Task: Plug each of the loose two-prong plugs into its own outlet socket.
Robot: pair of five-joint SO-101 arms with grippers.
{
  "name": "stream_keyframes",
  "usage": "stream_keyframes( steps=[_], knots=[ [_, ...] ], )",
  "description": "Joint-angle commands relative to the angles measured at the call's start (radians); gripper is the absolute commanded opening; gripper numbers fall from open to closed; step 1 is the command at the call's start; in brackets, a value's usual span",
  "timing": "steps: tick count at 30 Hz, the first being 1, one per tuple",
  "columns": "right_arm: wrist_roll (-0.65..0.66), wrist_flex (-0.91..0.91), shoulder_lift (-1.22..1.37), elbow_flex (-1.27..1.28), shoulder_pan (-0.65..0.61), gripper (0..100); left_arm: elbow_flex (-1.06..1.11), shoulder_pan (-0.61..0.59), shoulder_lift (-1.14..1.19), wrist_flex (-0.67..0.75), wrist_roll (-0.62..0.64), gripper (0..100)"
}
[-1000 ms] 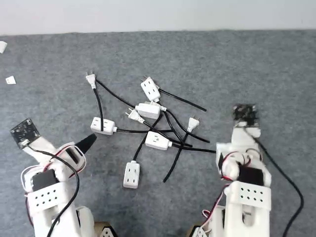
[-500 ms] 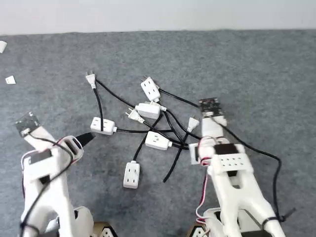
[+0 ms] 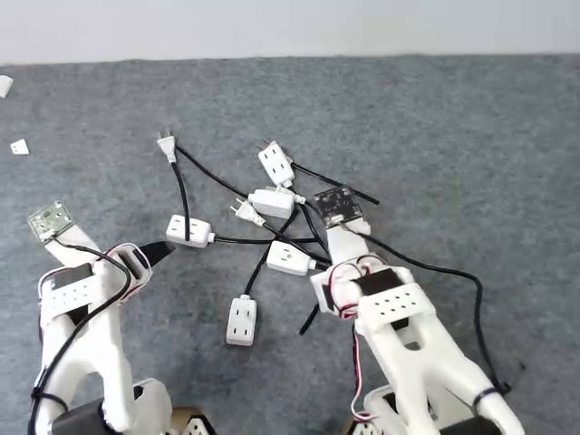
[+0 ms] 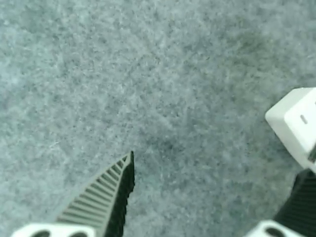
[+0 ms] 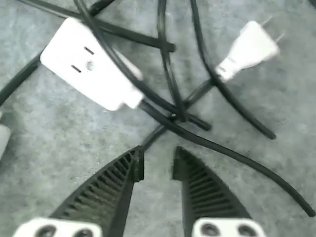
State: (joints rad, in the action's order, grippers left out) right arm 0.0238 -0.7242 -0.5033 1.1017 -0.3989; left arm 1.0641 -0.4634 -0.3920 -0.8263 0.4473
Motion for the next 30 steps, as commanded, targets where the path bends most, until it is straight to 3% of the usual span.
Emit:
stream_keyframes(
  steps=[1,13,30],
  knots=[
    [-0.009,0.047,0.027,-0.020,-0.041,10.8,-0.047,-0.002,0.000,-0.008,-0.002,46],
    [-0.006,-0.007,0.260,-0.193,-0.038,8.4,-0.047,-0.002,0.002,-0.009,-0.002,46],
    [0.057,-0.139,0.364,-0.298,-0.005,8.3,-0.047,-0.002,0.002,-0.011,-0.003,46]
  ],
)
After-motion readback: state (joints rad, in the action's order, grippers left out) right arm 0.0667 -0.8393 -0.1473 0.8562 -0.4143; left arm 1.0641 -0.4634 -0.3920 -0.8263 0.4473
